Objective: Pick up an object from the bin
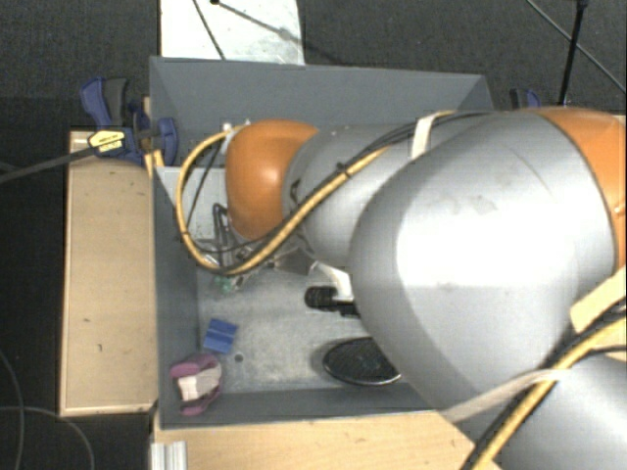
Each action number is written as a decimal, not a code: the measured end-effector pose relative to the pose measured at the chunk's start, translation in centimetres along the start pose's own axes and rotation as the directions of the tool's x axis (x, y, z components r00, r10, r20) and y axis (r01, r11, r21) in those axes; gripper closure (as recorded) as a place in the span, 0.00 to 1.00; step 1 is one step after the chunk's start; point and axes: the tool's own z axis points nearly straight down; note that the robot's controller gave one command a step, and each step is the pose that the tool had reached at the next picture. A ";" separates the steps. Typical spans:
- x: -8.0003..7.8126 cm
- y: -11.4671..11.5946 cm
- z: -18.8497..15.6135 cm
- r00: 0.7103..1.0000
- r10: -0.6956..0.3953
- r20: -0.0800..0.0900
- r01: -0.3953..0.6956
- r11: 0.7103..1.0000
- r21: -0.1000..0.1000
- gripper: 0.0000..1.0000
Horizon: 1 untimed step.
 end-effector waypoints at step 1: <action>-0.1 0.2 -6.3 1.000 -0.003 0.005 0.003 1.000 -0.009 1.00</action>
Offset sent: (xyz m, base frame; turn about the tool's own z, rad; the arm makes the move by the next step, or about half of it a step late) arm -0.0001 0.0003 0.0587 0.0000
